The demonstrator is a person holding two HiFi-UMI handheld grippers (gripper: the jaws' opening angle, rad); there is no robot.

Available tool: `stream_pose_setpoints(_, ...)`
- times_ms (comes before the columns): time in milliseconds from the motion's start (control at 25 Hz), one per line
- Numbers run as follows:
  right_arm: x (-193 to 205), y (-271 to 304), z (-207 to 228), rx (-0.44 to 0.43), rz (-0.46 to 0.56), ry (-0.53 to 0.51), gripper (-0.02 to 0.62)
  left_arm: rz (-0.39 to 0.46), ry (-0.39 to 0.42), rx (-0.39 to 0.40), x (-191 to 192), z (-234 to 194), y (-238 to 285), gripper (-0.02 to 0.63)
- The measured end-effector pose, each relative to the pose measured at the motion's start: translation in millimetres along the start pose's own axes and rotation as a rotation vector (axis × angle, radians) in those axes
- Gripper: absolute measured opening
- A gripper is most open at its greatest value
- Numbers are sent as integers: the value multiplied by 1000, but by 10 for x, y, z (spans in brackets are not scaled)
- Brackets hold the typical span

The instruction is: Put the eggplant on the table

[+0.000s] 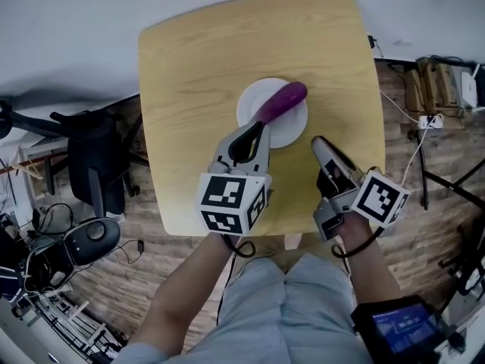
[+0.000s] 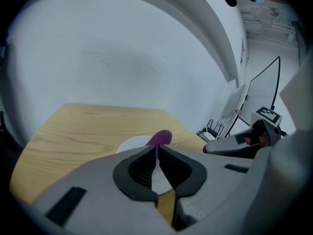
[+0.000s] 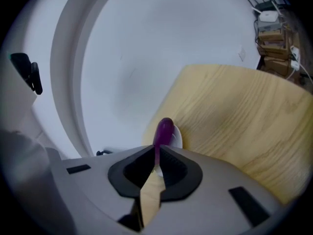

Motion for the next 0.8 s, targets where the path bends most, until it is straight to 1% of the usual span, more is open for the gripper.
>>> stream_pose_setpoints(40,-14,-59,-76,-6,-1,-29,26,11,0,-5,-15,49,-74,8)
stream_pose_setpoints(160,-84,-209,-360,-37,3,-142,12,65,3,-29,-113,189,-331,8)
stream_pose_setpoints(280,-212,-285,-691,-81,22,-298,6,168,5,-66,-326,296,-595,8)
stream_pose_setpoints(440,-131,-464,-1138,-106,42,-471,6,262,-2,-94,-523,480,-1131,8)
stream_pose_setpoints(560,-176,-492,-1427,-139,56,-597,5,370,-13,-123,-775,607,-1449,8)
stream_pose_setpoints(800,-217,-691,-2137,-191,162,-836,3,552,-10,-157,-1198,881,-2130,8)
Point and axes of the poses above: the fingertips, and each gripper's own axes: y forward along the fingers, z to its right, x out of its underside, the point moved 3 cm from there along -y, backward along the fingers, and after that the axes turned 4 degrees about -x, right-handed, at the moved point
